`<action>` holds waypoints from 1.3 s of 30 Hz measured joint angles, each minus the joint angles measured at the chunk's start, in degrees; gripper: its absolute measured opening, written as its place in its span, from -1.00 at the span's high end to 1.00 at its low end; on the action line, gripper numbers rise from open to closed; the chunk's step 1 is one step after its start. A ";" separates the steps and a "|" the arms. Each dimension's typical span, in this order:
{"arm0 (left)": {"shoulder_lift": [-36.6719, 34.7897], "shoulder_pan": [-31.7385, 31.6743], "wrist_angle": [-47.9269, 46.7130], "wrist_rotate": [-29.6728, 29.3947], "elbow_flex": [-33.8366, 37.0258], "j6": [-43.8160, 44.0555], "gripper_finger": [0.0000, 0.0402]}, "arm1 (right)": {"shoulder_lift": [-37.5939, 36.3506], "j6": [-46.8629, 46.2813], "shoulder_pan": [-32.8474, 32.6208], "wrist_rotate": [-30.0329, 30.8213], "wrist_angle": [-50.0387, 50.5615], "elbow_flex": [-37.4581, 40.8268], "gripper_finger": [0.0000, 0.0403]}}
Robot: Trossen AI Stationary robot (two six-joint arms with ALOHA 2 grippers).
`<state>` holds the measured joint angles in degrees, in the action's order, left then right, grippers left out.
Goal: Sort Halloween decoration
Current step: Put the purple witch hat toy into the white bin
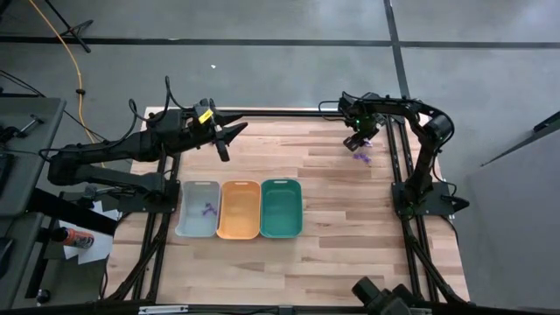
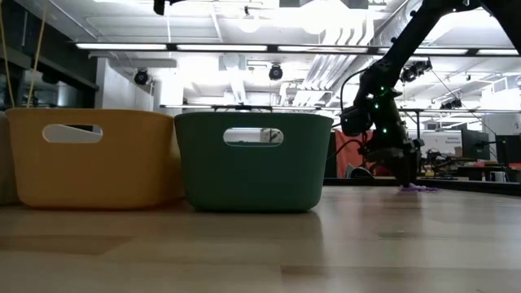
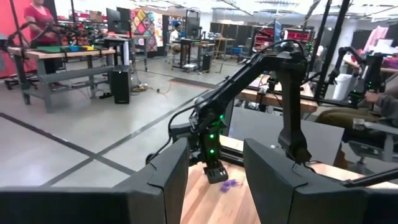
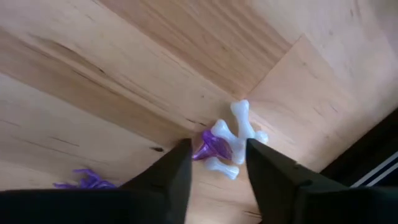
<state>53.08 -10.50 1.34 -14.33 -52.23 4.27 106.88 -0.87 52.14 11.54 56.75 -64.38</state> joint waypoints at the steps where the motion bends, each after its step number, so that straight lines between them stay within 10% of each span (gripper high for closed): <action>1: 0.00 0.00 -0.02 -0.01 0.00 0.00 0.29 | -0.01 0.26 0.00 0.19 -0.04 0.00 0.38; 26: 0.00 0.02 -0.14 0.00 0.00 1.07 0.29 | -0.84 -0.21 -0.41 1.75 -0.46 -0.04 0.97; 39: 0.00 0.02 -0.16 0.98 -0.04 1.16 0.29 | -25.36 -6.39 -9.83 -9.08 -11.06 -0.02 1.00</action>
<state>53.08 -10.48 1.18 -13.35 -52.27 5.43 81.52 -7.26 42.31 2.46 45.69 -64.40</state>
